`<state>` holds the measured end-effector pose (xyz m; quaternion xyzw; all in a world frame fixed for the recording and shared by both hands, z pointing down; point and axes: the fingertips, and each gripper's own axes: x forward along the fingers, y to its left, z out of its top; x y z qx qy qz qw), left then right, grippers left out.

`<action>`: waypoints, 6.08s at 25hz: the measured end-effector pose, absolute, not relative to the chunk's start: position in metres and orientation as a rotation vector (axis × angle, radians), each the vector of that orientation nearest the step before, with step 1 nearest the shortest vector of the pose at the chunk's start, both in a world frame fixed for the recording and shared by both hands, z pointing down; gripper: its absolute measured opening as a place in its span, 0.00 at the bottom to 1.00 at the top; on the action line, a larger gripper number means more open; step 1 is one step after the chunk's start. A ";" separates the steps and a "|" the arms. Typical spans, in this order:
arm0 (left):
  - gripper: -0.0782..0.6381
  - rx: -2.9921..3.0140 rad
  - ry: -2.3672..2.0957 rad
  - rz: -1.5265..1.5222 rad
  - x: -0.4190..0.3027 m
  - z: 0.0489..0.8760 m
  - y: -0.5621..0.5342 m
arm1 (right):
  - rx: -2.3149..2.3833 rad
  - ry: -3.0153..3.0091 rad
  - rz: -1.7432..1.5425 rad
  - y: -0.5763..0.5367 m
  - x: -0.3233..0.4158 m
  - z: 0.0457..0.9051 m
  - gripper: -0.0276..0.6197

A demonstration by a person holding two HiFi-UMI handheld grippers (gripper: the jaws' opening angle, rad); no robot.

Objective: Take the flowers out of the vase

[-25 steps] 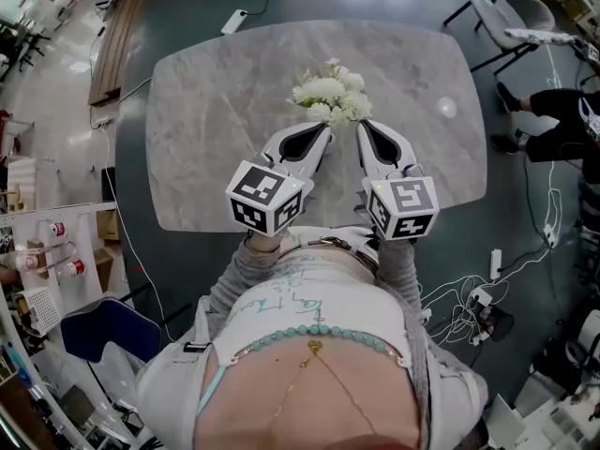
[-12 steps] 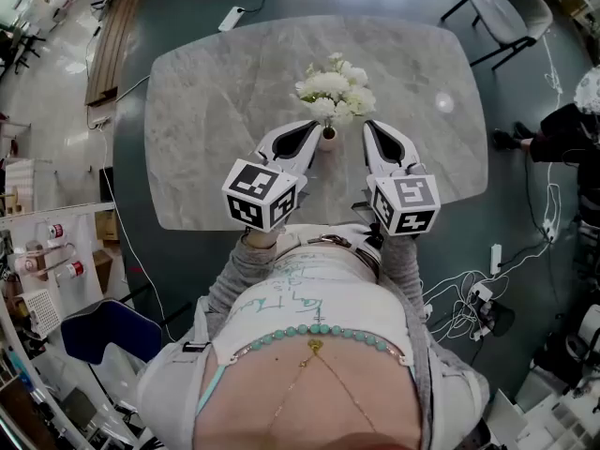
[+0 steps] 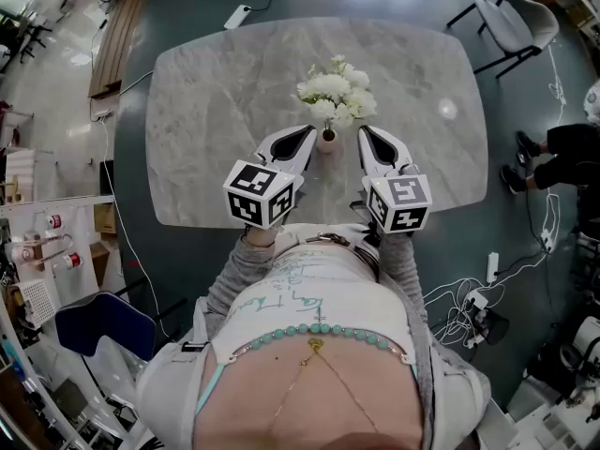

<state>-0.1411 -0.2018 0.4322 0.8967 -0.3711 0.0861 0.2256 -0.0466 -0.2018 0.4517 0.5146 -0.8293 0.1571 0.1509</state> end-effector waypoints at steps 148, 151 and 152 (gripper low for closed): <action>0.11 2.313 -0.955 0.359 -0.140 0.511 -0.208 | 1.173 -2.444 0.485 -0.249 -0.100 0.536 0.10; 0.11 2.306 -0.975 0.346 -0.138 0.508 -0.207 | 1.156 -2.454 0.482 -0.248 -0.100 0.534 0.10; 0.11 2.303 -0.980 0.342 -0.138 0.508 -0.206 | 1.151 -2.458 0.481 -0.248 -0.100 0.533 0.10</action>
